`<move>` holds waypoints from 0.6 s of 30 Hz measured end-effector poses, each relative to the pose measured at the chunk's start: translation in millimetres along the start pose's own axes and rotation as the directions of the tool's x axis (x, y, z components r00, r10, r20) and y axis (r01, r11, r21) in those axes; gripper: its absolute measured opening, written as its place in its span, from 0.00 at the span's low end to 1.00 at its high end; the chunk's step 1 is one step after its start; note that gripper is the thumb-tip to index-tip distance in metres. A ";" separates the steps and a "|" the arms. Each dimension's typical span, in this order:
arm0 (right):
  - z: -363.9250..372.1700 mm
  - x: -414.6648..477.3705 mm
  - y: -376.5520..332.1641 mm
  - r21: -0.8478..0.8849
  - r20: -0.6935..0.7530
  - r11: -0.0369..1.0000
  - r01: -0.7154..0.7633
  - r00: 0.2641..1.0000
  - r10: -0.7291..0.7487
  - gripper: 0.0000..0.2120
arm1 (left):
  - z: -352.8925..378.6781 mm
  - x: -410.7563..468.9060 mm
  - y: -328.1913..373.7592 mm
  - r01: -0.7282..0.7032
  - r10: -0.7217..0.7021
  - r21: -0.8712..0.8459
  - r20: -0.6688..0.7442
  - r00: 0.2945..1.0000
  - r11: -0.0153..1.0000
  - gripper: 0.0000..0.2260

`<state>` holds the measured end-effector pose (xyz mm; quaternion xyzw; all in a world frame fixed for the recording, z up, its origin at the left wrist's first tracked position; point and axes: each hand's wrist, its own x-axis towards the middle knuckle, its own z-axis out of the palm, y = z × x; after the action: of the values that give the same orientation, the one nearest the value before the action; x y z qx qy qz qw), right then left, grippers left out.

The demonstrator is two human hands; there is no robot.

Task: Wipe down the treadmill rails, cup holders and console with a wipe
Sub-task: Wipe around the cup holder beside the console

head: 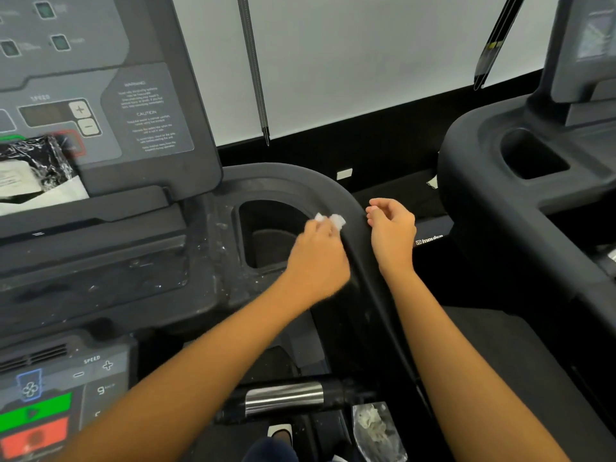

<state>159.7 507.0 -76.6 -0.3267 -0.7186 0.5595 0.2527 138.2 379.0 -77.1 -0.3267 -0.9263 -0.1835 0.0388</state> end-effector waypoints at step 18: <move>5.9 -3.9 0.6 -0.096 -0.032 0.991 0.090 0.995 -0.093 0.10 | -12.9 25.8 -15.8 0.087 -0.089 -0.028 -0.080 0.993 0.996 0.06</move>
<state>158.0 500.4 -78.7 -0.3151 -0.7538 0.5065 0.2754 107.7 378.2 -65.1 -0.2782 -0.9352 -0.2094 0.0642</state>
